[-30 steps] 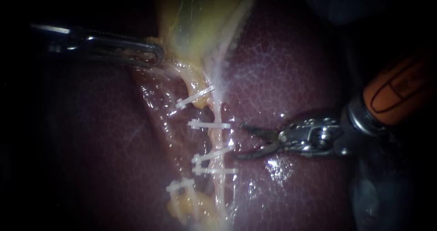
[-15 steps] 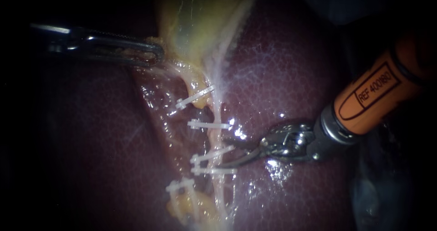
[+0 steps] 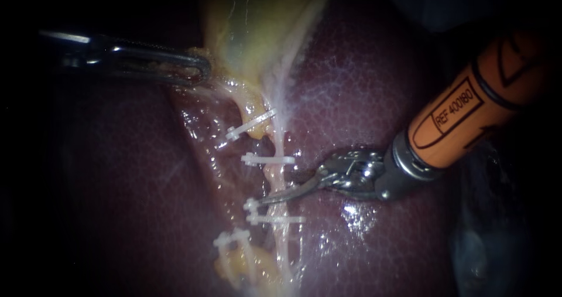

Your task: Go to the cutting position right tube

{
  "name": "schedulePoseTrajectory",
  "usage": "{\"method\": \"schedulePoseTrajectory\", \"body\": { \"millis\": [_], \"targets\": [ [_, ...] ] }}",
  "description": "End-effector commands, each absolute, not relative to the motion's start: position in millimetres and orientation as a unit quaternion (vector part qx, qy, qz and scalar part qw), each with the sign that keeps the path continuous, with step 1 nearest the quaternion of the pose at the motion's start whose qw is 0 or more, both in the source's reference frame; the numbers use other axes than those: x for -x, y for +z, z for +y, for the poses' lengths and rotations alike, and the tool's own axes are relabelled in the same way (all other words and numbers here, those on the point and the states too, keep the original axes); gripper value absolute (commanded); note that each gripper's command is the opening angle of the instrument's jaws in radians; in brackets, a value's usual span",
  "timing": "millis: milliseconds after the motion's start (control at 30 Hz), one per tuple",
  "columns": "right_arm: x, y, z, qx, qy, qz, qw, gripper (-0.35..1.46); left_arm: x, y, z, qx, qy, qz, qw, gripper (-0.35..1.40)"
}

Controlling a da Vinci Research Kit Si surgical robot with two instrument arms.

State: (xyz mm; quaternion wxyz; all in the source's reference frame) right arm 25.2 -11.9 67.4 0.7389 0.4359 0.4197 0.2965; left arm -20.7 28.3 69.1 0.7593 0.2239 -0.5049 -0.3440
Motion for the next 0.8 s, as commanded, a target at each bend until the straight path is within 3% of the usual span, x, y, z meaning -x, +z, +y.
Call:
{"method": "schedulePoseTrajectory", "body": {
  "millis": [33, 300, 500, 800],
  "targets": [
    [-25.3, 67.5, -11.8, -0.442, 0.299, 0.423, 0.732, 1.32, 20.7, 69.1, 28.3, -0.224, -0.344, -0.505, 0.759, -0.35],
    [-26.6, 68.5, -11.3, -0.497, 0.311, 0.438, 0.681, 1.32, 20.8, 69.2, 28.2, -0.223, -0.344, -0.505, 0.759, -0.35],
    [-27.7, 69.1, -11.9, -0.518, 0.307, 0.446, 0.663, 1.31, 20.8, 69.2, 28.2, -0.223, -0.344, -0.505, 0.759, -0.35],
    [-29.0, 70.2, -12.4, -0.551, 0.279, 0.500, 0.607, 1.17, 20.8, 69.2, 28.2, -0.223, -0.344, -0.505, 0.760, -0.35]
  ]
}}
